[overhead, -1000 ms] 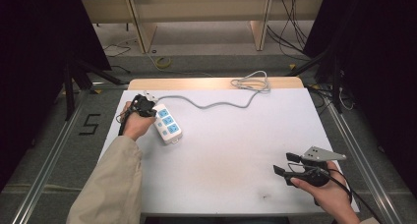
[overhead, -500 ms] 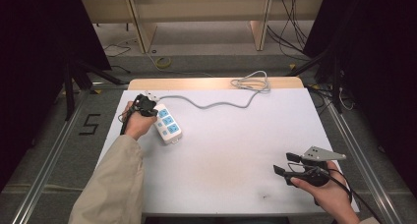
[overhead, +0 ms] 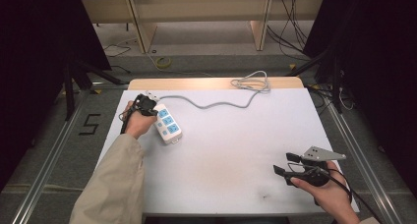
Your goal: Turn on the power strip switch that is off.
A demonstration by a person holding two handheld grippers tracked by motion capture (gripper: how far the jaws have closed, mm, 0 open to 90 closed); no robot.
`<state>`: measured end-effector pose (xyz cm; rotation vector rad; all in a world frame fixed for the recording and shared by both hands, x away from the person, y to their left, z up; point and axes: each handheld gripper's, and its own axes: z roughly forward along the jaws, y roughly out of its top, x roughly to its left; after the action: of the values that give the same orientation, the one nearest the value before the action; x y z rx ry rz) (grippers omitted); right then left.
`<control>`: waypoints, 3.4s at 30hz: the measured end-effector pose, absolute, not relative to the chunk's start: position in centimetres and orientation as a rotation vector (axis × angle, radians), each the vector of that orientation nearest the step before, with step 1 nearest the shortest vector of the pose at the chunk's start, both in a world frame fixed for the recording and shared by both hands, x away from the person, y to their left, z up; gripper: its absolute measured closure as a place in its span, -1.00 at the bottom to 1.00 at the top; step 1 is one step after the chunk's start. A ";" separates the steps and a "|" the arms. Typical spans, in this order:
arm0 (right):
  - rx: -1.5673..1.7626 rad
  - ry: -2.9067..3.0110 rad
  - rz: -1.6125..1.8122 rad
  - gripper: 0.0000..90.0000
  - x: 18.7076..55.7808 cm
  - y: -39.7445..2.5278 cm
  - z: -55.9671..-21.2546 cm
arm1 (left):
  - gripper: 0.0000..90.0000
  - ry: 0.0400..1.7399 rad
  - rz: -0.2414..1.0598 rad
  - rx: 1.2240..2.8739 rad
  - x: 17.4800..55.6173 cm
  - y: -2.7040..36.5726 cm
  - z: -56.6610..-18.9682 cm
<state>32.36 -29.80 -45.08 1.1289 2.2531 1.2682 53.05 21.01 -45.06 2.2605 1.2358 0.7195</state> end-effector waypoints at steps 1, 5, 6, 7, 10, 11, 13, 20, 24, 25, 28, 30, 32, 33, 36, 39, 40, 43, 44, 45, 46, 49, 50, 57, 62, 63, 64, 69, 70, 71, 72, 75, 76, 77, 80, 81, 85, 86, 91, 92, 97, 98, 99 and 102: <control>1.128 2.254 1.268 -0.33 32.4 -29.8 -45.1 | 1.00 1.236 0.717 2.264 53.1 21.0 -45.1; 1.128 2.254 1.267 -0.33 32.3 -29.8 -45.1 | 1.00 1.234 0.712 2.277 53.1 21.1 -45.1; 1.129 2.253 1.267 -0.33 32.3 -29.8 -45.1 | 1.00 1.234 0.711 2.276 53.1 21.1 -45.1; 1.128 2.254 1.268 -0.33 32.4 -29.8 -45.0 | 1.00 1.234 0.709 2.276 53.2 21.1 -45.2; 1.128 2.256 1.267 -0.33 32.3 -29.8 -45.1 | 1.00 1.238 0.706 2.275 53.3 21.1 -45.2; 1.127 2.255 1.268 -0.33 32.3 -29.8 -45.1 | 1.00 1.241 0.704 2.273 53.3 21.1 -45.2; 1.131 2.254 1.266 -0.33 32.3 -29.8 -45.1 | 1.00 1.248 0.696 2.267 53.3 21.2 -45.2; 1.125 2.257 1.268 -0.33 32.3 -29.8 -45.1 | 1.00 1.261 0.681 2.265 53.3 21.2 -45.2; 1.129 2.256 1.267 -0.33 32.3 -29.8 -45.1 | 1.00 1.265 0.674 2.286 53.5 21.0 -45.0; 1.129 2.256 1.267 -0.33 32.3 -29.8 -45.1 | 1.00 1.265 0.670 2.288 53.5 21.0 -45.0; 1.128 2.257 1.266 -0.33 32.3 -29.8 -45.1 | 1.00 1.274 0.658 2.282 53.6 20.8 -45.0; 1.128 2.257 1.266 -0.33 32.3 -29.8 -45.1 | 1.00 1.285 0.664 2.294 53.6 20.6 -44.9; 1.129 2.256 1.267 -0.33 32.3 -29.8 -45.1 | 1.00 1.297 0.665 2.297 53.6 20.5 -44.9; 1.129 2.257 1.267 -0.33 32.3 -29.8 -45.1 | 1.00 1.309 0.664 2.292 53.7 20.5 -44.9; 1.128 2.258 1.267 -0.33 32.3 -29.8 -45.1 | 1.00 1.334 0.679 2.286 53.7 20.7 -44.8; 1.126 2.258 1.269 -0.33 32.3 -29.8 -45.1 | 1.00 1.341 0.649 2.277 53.7 21.0 -44.8; 1.127 2.258 1.269 -0.33 32.3 -29.8 -45.1 | 1.00 1.345 0.645 2.270 53.7 21.0 -44.8; 1.122 2.260 1.269 -0.33 32.3 -29.8 -45.1 | 1.00 1.352 0.637 2.269 53.8 21.0 -44.8; 1.123 2.261 1.266 -0.33 32.3 -29.8 -45.1 | 1.00 1.351 0.639 2.275 53.8 21.0 -44.8; 1.122 2.260 1.267 -0.33 32.3 -29.8 -45.1 | 1.00 1.348 0.644 2.283 53.8 20.9 -44.8; 1.120 2.261 1.268 -0.33 32.3 -29.8 -45.1 | 1.00 1.347 0.645 2.291 53.8 20.9 -44.8; 1.120 2.262 1.269 -0.32 32.3 -29.8 -45.1 | 1.00 1.367 0.639 2.291 53.9 20.8 -44.8; 1.121 2.262 1.269 -0.32 32.3 -29.8 -45.1 | 1.00 1.371 0.633 2.283 54.0 20.7 -44.8; 1.121 2.265 1.265 -0.30 32.3 -29.7 -45.0 | 1.00 1.379 0.640 2.319 54.1 19.9 -44.7; 1.120 2.265 1.265 -0.30 32.3 -29.7 -45.0 | 1.00 1.413 0.628 2.301 54.2 20.1 -44.6; 1.120 2.265 1.266 -0.30 32.3 -29.7 -45.0 | 1.00 1.426 0.640 2.300 54.2 20.2 -44.6; 1.118 2.266 1.265 -0.30 32.3 -29.8 -45.0 | 1.00 1.437 0.645 2.299 54.3 20.3 -44.6; 1.115 2.267 1.261 -0.30 32.3 -29.7 -45.0 | 1.00 1.437 0.620 2.279 54.3 20.4 -44.6; 1.114 2.268 1.261 -0.30 32.2 -29.7 -45.0 | 1.00 1.437 0.585 2.255 54.3 20.4 -44.6; 1.115 2.268 1.261 -0.29 32.3 -29.6 -45.0 | 1.00 1.435 0.555 2.243 54.3 20.3 -44.7; 1.115 2.268 1.261 -0.30 32.3 -29.6 -45.0 | 1.00 1.428 0.560 2.250 54.3 20.1 -44.7; 1.115 2.268 1.259 -0.29 32.3 -29.6 -45.0 | 1.00 1.427 0.584 2.264 54.3 19.8 -44.7; 1.112 2.267 1.260 -0.29 32.2 -29.7 -45.0 | 1.00 1.432 0.576 2.257 54.3 19.9 -44.7; 1.115 2.263 1.261 -0.29 32.2 -29.7 -45.0 | 1.00 1.436 0.570 2.246 54.3 20.0 -44.7; 1.116 2.268 1.256 -0.29 32.3 -29.7 -45.0 | 1.00 1.449 0.609 2.241 54.3 20.1 -44.6; 1.117 2.268 1.256 -0.29 32.3 -29.7 -45.1 | 1.00 1.450 0.613 2.239 54.4 20.2 -44.6; 1.112 2.271 1.253 -0.29 32.3 -29.6 -45.0 | 1.00 1.461 0.605 2.241 54.3 20.2 -44.5; 1.112 2.271 1.253 -0.29 32.3 -29.6 -45.0 | 1.00 1.459 0.607 2.246 54.3 20.2 -44.5; 1.115 2.268 1.254 -0.29 32.3 -29.6 -45.0 | 1.00 1.466 0.603 2.251 54.3 20.2 -44.5; 1.113 2.268 1.255 -0.29 32.3 -29.6 -45.0 | 1.00 1.468 0.600 2.247 54.3 20.2 -44.5; 1.113 2.269 1.254 -0.29 32.3 -29.6 -45.0 | 1.00 1.487 0.584 2.237 54.3 20.3 -44.5; 1.114 2.270 1.254 -0.29 32.3 -29.6 -45.0 | 1.00 1.488 0.585 2.242 54.3 20.2 -44.5; 1.114 2.270 1.254 -0.29 32.3 -29.6 -45.0 | 1.00 1.487 0.588 2.245 54.3 20.2 -44.6; 1.111 2.268 1.257 -0.29 32.2 -29.6 -45.0 | 1.00 1.489 0.562 2.234 54.2 20.1 -44.6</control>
<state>32.25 -29.60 -45.00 1.1114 2.2683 1.2568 54.21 20.06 -44.64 2.2338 1.4887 0.5620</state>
